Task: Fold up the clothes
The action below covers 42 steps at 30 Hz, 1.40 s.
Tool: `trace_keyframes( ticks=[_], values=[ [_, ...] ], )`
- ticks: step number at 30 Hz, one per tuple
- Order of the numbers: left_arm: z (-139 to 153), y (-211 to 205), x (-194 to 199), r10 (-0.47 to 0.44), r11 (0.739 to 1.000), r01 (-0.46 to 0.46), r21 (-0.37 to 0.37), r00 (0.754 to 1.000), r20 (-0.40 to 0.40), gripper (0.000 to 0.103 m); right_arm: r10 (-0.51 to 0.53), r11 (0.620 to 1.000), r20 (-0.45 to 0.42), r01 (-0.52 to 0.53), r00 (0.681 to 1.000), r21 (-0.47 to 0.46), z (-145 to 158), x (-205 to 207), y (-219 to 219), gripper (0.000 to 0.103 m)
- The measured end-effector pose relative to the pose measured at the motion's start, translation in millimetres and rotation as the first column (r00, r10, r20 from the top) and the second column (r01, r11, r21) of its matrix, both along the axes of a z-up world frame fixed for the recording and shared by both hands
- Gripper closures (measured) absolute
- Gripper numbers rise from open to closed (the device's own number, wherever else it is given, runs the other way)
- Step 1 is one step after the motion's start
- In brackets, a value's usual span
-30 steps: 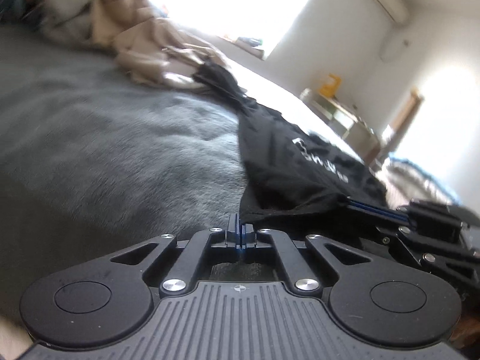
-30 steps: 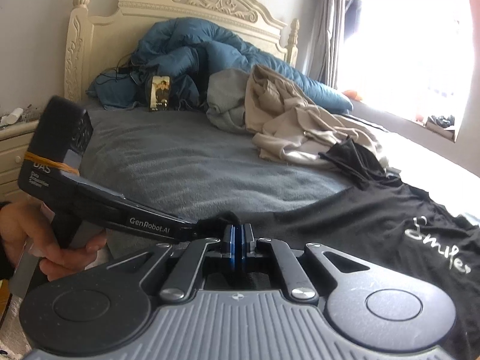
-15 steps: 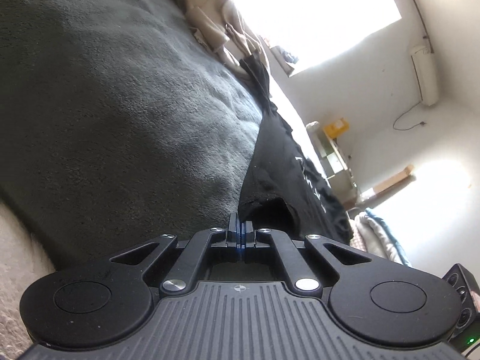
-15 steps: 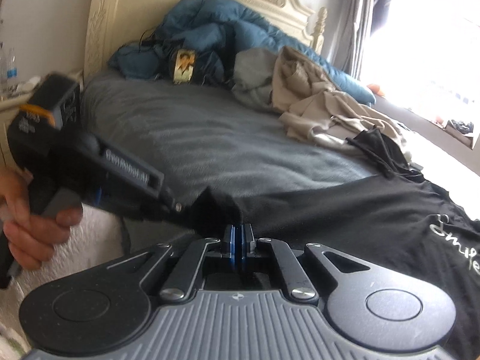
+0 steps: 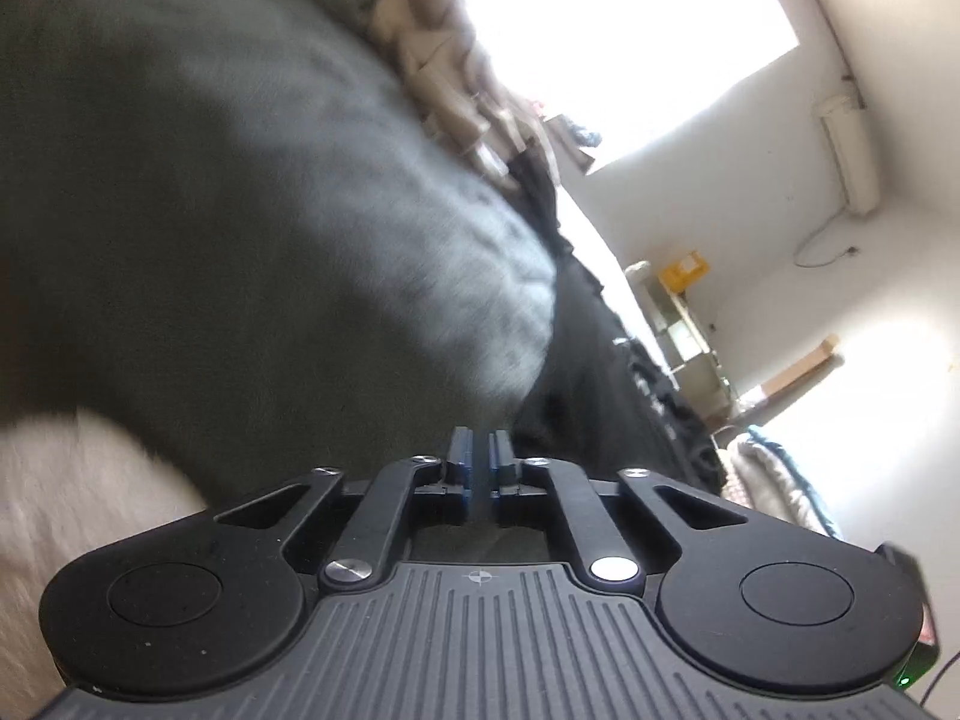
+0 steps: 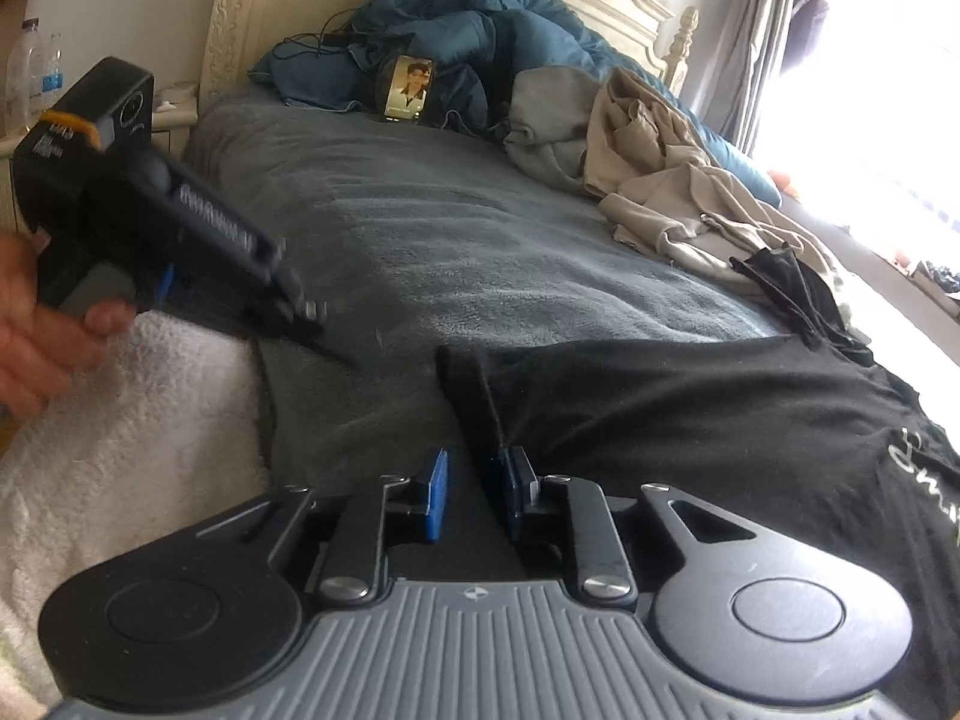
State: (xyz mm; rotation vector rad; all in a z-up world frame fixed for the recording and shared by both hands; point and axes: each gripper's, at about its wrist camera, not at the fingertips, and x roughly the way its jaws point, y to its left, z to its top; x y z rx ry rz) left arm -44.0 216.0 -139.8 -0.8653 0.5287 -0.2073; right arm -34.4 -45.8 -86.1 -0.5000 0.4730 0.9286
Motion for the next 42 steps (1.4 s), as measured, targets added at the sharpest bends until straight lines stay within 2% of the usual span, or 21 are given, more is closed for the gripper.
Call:
trace_keyframes(
  ticks=[1,2,4,5,7,9,10,12,13,15,17,19,23,27,29,30,32,36,39,41,42],
  values=[
    [6,-1,3,-0.014,1.0,0.014,0.01,1.0,0.015,0.084,-0.011,1.0,-0.025,0.011,1.0,0.019,3,0,-7,0.082],
    [11,-3,8,-0.035,0.999,0.035,0.024,0.999,0.029,0.081,-0.022,0.999,-0.053,0.024,0.998,0.039,6,0,-15,0.082],
    [20,-11,23,-0.087,0.995,0.084,0.06,0.995,0.053,0.069,-0.069,0.992,-0.131,0.082,0.989,0.094,14,1,-41,0.082],
    [23,-17,33,-0.105,0.991,0.1,0.09,0.993,0.046,0.067,-0.101,0.985,-0.165,0.122,0.981,0.119,18,2,-57,0.082],
    [24,-27,53,-0.135,0.981,0.131,0.143,0.991,0.021,0.066,-0.199,0.957,-0.236,0.24,0.951,0.162,24,5,-98,0.082],
    [21,-33,69,-0.157,0.971,0.158,0.178,0.987,-0.017,0.066,-0.316,0.901,-0.306,0.385,0.898,0.2,31,6,-148,0.082],
    [18,-34,75,-0.164,0.968,0.168,0.188,0.986,-0.039,0.066,-0.376,0.861,-0.337,0.46,0.863,0.216,35,5,-175,0.082],
    [17,-35,79,-0.173,0.963,0.181,0.2,0.983,-0.055,0.066,-0.501,0.756,-0.377,0.606,0.779,0.248,41,0,-230,0.082],
    [17,-36,79,-0.176,0.961,0.185,0.205,0.983,-0.061,0.066,-0.561,0.687,-0.398,0.677,0.726,0.265,42,-4,-259,0.081],
    [19,-37,78,-0.184,0.957,0.196,0.212,0.98,-0.075,0.066,-0.669,0.524,-0.441,0.8,0.599,0.291,42,-12,-315,0.071],
    [21,-40,77,-0.188,0.952,0.205,0.229,0.978,-0.092,0.066,-0.721,0.389,-0.487,0.87,0.492,0.304,36,-18,-357,0.068],
    [24,-44,77,-0.187,0.944,0.21,0.254,0.976,-0.109,0.066,-0.703,0.304,-0.562,0.899,0.435,0.315,26,-20,-388,0.068],
    [29,-53,75,-0.184,0.927,0.22,0.303,0.972,-0.144,0.067,-0.587,0.301,-0.69,0.905,0.424,0.3,-4,-10,-406,0.068],
    [34,-63,75,-0.167,0.908,0.22,0.356,0.97,-0.175,0.071,-0.563,0.349,-0.706,0.898,0.43,0.268,-25,-3,-398,0.068],
    [36,-68,73,-0.145,0.892,0.211,0.4,0.971,-0.19,0.083,-0.564,0.372,-0.699,0.891,0.439,0.26,-29,-3,-395,0.076],
    [36,-69,72,-0.14,0.888,0.211,0.409,0.97,-0.198,0.09,-0.571,0.382,-0.688,0.887,0.448,0.261,-27,-6,-393,0.1],
    [39,-70,70,-0.137,0.892,0.21,0.401,0.97,-0.203,0.098,-0.585,0.402,-0.664,0.877,0.467,0.263,-22,-11,-391,0.101],
    [47,-76,66,-0.121,0.864,0.212,0.457,0.968,-0.22,0.099,-0.596,0.412,-0.628,0.861,0.501,0.297,-2,-27,-390,0.102],
    [42,-80,69,-0.117,0.853,0.224,0.472,0.962,-0.246,0.099,-0.637,0.418,-0.619,0.88,0.46,0.225,-14,-21,-389,0.102],
    [42,-83,69,-0.117,0.841,0.229,0.49,0.961,-0.249,0.099,-0.637,0.405,-0.649,0.897,0.416,0.178,-26,-16,-391,0.103],
    [42,-84,70,-0.117,0.835,0.232,0.499,0.961,-0.25,0.098,-0.665,0.4,-0.632,0.904,0.398,0.15,-27,-16,-391,0.103]
  ],
)
